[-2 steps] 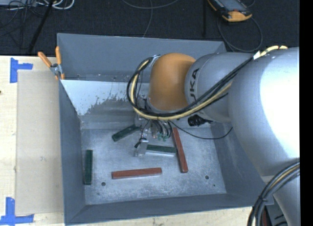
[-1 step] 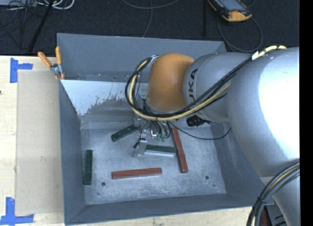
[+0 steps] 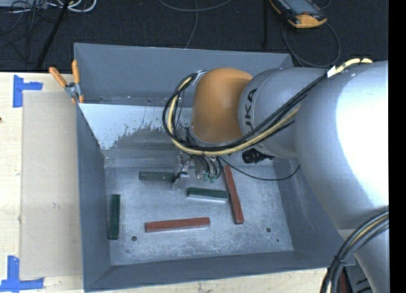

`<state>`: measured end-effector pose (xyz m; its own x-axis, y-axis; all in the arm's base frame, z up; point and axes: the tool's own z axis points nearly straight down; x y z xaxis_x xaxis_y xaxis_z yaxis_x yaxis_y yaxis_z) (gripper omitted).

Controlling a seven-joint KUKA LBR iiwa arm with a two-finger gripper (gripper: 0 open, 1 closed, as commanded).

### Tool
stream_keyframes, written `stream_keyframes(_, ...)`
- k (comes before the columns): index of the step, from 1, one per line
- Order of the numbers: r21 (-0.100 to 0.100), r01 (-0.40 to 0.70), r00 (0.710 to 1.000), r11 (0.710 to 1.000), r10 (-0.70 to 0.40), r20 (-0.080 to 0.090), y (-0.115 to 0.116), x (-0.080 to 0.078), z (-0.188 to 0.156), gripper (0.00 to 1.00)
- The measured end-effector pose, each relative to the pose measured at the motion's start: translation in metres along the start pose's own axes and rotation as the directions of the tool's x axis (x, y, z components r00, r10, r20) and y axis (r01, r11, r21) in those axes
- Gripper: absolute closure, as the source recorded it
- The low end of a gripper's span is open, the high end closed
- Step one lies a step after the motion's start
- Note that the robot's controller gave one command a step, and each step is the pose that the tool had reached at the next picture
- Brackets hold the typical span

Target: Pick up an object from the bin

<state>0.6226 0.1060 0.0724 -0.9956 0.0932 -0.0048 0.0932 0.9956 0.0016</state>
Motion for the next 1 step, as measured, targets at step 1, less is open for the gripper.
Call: stream_keyframes(1, 0.001, 0.0, 1.0, 1.0, 0.0, -0.004, 0.0001, 0.0015, 0.0022, 0.0)
